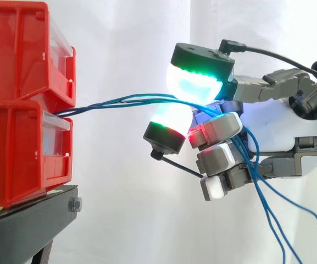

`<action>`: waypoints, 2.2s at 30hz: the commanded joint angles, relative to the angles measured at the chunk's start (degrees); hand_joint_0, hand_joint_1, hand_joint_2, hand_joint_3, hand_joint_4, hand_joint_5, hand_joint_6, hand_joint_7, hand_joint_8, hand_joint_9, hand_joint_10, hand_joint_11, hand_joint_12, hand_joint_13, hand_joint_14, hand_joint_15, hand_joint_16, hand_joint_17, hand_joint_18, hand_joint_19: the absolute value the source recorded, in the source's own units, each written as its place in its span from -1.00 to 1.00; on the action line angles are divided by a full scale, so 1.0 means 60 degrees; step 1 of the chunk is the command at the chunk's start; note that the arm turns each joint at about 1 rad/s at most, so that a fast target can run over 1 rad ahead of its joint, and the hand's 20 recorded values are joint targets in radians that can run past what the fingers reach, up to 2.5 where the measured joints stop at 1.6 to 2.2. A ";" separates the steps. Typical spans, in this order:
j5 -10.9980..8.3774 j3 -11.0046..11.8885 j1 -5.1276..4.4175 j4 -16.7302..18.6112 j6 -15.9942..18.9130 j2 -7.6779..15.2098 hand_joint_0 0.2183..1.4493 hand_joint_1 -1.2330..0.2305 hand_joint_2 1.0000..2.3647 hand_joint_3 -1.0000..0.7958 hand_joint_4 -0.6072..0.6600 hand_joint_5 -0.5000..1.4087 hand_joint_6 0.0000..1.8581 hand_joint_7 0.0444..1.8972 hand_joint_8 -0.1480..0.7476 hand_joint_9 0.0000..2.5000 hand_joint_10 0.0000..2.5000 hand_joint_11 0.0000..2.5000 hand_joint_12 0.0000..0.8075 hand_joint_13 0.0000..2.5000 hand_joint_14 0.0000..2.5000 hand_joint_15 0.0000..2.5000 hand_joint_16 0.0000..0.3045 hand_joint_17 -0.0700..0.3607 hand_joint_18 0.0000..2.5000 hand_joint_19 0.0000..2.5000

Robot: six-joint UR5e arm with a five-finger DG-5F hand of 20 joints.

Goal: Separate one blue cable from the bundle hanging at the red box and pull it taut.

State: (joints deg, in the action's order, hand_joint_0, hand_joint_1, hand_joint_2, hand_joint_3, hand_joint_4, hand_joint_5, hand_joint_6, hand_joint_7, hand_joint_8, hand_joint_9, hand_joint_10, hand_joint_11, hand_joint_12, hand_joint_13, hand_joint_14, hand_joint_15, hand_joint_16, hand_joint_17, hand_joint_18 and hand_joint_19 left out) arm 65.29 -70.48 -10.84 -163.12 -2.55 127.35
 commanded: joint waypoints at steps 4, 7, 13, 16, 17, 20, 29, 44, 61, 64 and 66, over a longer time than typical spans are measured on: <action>-0.0013 -0.0001 -0.0010 0.0000 0.0000 0.0001 -0.06 -0.56 -1.00 -0.44 0.21 -0.69 -0.08 0.17 0.07 -0.02 -0.99 0.26 -0.02 -0.05 -0.98 -0.31 -0.71 -0.22 -0.20 -0.49; 0.0002 -0.0001 0.0005 0.0000 0.0000 0.0001 -0.05 -0.56 -1.00 -0.44 0.22 -0.68 -0.07 0.17 0.07 -0.01 -0.99 0.27 -0.02 -0.04 -0.98 -0.32 -0.72 -0.23 -0.19 -0.50; -0.0013 -0.0001 0.0005 0.0000 0.0000 0.0001 -0.09 -0.55 -1.00 -0.44 0.21 -0.68 -0.07 0.17 0.07 0.00 -0.99 0.27 -0.01 -0.04 -0.98 -0.32 -0.72 -0.23 -0.19 -0.51; -0.0013 -0.0001 0.0005 0.0000 0.0000 0.0001 -0.11 -0.58 -1.00 -0.44 0.22 -0.68 -0.08 0.19 0.07 -0.01 -0.99 0.27 -0.01 -0.04 -0.98 -0.31 -0.72 -0.23 -0.19 -0.52; -0.0013 -0.0001 -0.0010 0.0000 0.0015 0.0001 -0.12 -0.60 -1.00 -0.44 0.21 -0.68 -0.08 0.19 0.06 -0.01 -0.99 0.27 -0.01 -0.05 -0.98 -0.32 -0.72 -0.23 -0.20 -0.52; -0.0013 -0.0001 -0.0010 0.0000 0.0044 0.0001 -0.17 -0.63 -1.00 -0.44 0.21 -0.68 -0.08 0.20 0.07 -0.02 -0.99 0.27 -0.01 -0.06 -0.98 -0.32 -0.72 -0.23 -0.22 -0.52; 0.0017 -0.0001 0.0005 -0.0015 0.0044 0.0001 -0.43 -0.23 -1.00 -0.44 0.23 -0.65 -0.11 0.19 0.09 0.04 -0.99 0.26 0.01 -0.05 -0.98 -0.31 -0.71 -0.21 -0.21 -0.48; 0.0002 -0.0001 0.0005 -0.0030 0.0044 -0.0013 -0.30 -0.40 -0.98 -0.25 0.17 -0.66 -0.11 0.24 0.05 0.00 -0.99 0.25 0.01 -0.06 -0.98 -0.31 -0.70 -0.20 -0.20 -0.47; 0.0046 -0.0001 -0.0010 -0.0030 0.0044 0.0001 0.00 -0.60 -1.00 -0.44 0.12 -0.68 -0.08 0.24 0.04 -0.05 -0.99 0.22 -0.02 -0.12 -0.98 -0.34 -0.71 -0.22 -0.26 -0.51; 0.0046 -0.0001 -0.0010 -0.0030 0.0044 0.0001 0.02 -0.60 -1.00 -0.44 0.10 -0.68 -0.08 0.25 0.05 -0.04 -0.99 0.23 -0.02 -0.12 -0.98 -0.33 -0.71 -0.22 -0.27 -0.51; 0.0046 -0.0001 -0.0010 -0.0030 0.0044 0.0001 0.03 -0.59 -1.00 -0.44 0.11 -0.68 -0.08 0.23 0.04 -0.04 -0.99 0.23 -0.04 -0.12 -0.98 -0.34 -0.72 -0.23 -0.27 -0.51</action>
State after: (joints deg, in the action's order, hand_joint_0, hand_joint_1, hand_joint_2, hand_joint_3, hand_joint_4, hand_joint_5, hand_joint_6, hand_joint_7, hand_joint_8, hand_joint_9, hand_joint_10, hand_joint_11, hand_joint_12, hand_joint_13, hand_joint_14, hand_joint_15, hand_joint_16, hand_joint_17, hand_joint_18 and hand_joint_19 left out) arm 65.56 -70.49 -10.86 -163.30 -2.28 127.32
